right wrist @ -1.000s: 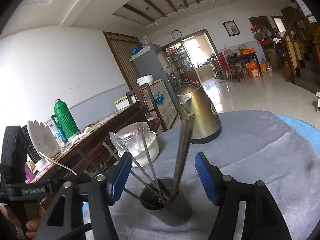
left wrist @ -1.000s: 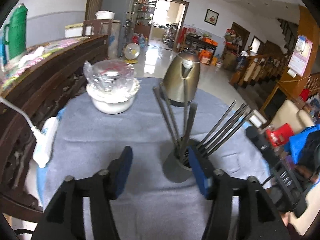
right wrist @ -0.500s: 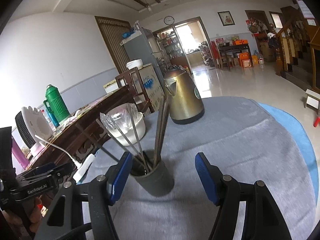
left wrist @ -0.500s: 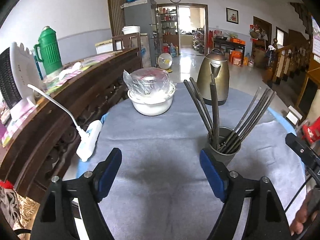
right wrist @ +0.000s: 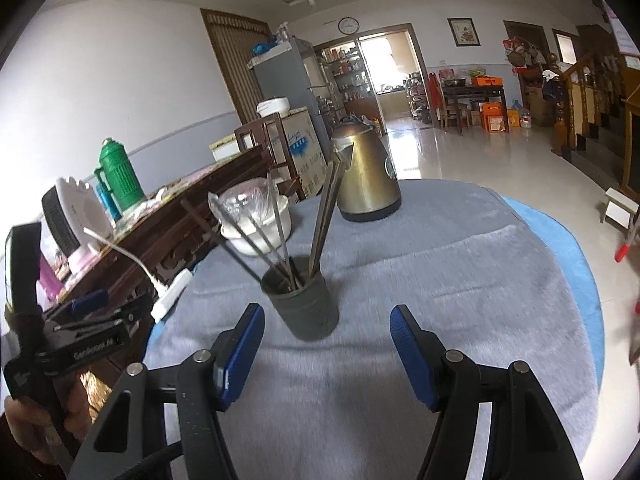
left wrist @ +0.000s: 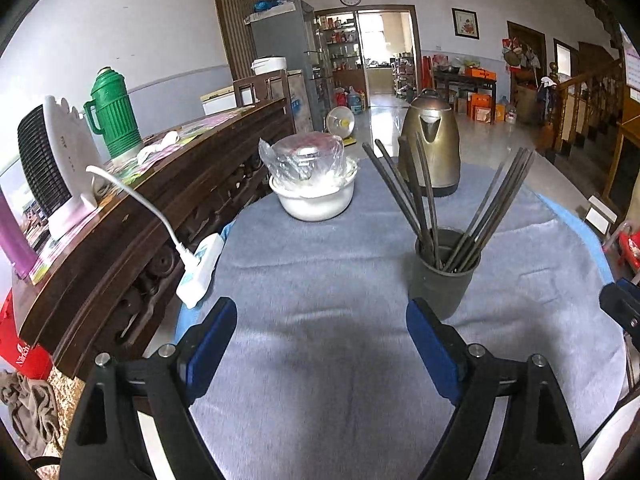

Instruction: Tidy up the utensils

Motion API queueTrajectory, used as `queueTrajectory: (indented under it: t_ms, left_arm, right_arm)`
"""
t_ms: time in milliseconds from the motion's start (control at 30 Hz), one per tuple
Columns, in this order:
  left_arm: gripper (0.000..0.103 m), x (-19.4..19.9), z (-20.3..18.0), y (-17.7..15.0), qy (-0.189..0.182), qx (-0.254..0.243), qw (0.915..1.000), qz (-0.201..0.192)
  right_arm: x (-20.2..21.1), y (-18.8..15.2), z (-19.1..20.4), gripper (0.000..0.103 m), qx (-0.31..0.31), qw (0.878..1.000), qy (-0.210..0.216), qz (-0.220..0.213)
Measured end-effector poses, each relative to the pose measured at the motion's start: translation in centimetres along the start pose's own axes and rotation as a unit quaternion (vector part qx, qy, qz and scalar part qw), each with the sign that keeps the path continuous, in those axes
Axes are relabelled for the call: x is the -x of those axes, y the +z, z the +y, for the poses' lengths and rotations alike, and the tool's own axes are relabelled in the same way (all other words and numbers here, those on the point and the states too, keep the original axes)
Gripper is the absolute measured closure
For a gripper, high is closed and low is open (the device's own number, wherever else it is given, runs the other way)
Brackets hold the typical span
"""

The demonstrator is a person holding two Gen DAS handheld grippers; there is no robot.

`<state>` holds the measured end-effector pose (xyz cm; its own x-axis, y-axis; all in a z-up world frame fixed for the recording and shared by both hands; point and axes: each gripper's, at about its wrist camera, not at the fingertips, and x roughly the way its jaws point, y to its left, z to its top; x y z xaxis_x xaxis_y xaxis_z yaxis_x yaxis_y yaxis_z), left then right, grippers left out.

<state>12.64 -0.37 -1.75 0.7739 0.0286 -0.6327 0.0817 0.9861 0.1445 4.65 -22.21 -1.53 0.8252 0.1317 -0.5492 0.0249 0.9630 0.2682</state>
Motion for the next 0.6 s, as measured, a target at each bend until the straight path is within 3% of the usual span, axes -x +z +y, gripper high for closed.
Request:
queueTrajectory:
  t_ms: [133, 600]
  left_arm:
    - [0.016, -0.2, -0.1, -1.2, 0.021, 0.0, 0.9996, 0.02]
    - [0.016, -0.2, -0.5, -4.1, 0.039, -0.02, 0.997, 0.064]
  right_arm:
    - [0.9, -0.9, 0.2, 0.033, 0.004, 1.0, -0.003, 0.01]
    - [0.4, -1.8, 2.4, 0.033, 0.027, 0.999, -0.016, 0.039]
